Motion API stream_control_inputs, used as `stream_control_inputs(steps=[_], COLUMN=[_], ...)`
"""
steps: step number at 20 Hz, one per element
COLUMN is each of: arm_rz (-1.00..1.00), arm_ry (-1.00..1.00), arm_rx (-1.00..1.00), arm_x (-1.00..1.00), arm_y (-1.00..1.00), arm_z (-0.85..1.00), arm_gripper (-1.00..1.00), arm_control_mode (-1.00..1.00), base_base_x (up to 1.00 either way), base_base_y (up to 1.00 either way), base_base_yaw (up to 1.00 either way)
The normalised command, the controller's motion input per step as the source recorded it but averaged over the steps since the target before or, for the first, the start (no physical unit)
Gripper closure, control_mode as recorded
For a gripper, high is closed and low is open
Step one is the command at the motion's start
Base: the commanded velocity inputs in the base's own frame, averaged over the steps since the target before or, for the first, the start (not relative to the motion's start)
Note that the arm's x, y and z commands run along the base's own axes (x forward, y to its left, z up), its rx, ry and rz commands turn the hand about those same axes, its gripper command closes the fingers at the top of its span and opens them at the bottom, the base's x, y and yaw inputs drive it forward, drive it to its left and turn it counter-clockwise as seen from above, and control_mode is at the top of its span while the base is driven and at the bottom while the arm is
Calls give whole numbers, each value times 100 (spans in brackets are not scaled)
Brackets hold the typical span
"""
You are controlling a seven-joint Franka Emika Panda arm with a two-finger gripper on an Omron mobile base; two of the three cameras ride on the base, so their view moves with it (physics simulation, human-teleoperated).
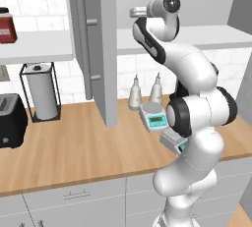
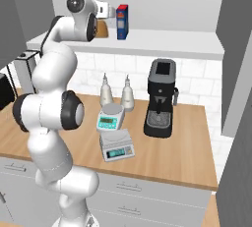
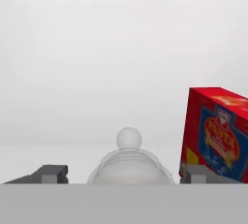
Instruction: Pick the honey bottle and place it on the digital scale for weighing, and close the cabinet.
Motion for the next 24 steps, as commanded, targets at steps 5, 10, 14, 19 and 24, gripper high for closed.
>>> stream_control_inputs(steps=[5, 10, 14, 19, 24], arm_rz=[0, 0, 0, 0, 0], arm_ry=[0, -11, -36, -18, 19], arm_rx=[0, 0, 4, 14, 25], arm_x=[0, -15, -66, -91, -100], arm_y=[2, 0, 1, -1, 0], arm_z=[-25, -17, -13, 23, 80], arm_gripper=[100, 100, 100, 100, 100], arm_control_mode=[-100, -100, -100, -100, -100], base_base_x=[0, 0, 0, 0, 0], base_base_y=[0, 0, 0, 0, 0], base_base_yaw=[0, 0, 0, 0, 0])
